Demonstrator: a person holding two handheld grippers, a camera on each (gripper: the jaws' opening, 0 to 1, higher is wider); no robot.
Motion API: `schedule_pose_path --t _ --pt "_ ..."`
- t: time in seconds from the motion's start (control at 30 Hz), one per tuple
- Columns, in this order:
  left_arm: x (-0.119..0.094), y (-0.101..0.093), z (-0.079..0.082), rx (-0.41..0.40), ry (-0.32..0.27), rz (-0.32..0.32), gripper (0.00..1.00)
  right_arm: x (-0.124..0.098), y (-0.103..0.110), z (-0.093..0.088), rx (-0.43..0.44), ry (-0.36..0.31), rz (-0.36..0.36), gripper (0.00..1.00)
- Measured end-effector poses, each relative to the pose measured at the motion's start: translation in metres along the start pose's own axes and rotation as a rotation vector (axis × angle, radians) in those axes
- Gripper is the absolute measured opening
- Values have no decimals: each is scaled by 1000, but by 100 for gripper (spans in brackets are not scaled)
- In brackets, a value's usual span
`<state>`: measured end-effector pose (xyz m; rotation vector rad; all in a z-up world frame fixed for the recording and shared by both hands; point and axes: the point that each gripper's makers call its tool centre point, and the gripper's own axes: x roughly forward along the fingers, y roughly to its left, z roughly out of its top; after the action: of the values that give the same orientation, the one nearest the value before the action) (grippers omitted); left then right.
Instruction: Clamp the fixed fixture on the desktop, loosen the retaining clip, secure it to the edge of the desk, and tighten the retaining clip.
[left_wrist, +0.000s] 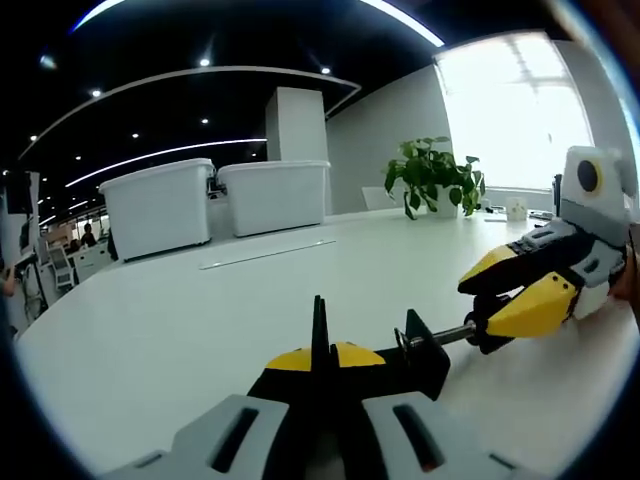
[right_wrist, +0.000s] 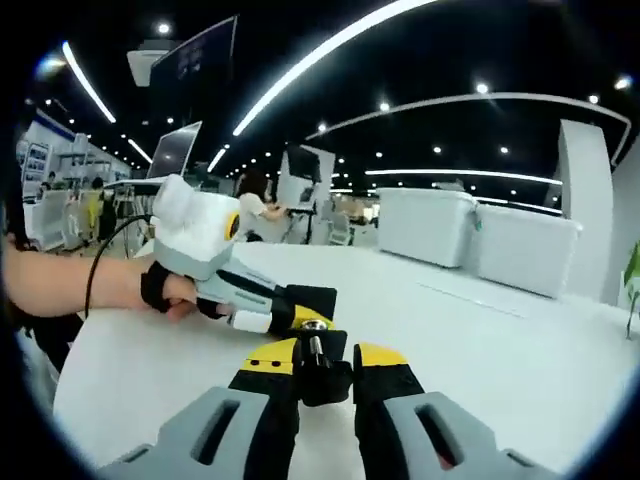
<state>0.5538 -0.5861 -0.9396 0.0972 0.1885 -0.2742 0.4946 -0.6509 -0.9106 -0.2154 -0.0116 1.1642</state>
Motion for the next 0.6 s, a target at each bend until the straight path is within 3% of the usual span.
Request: schedule_pose_path --t 0.03,0.23,0.4,0.57,0.6 --pt "0 0 0 0 0 0 5 0 0 0 -9 1 -1 19" --pt "0 1 0 -3 2 5 5 3 5 3 -279 -2 -30 19" --pt "0 1 0 -3 1 7 5 4 4 3 -286 -4 -27 18" --pt "0 2 0 -3 0 6 5 5 11 5 -439 -15 -32 13" --pt "0 1 0 -4 1 7 5 5 12 4 -423 -15 -31 13"
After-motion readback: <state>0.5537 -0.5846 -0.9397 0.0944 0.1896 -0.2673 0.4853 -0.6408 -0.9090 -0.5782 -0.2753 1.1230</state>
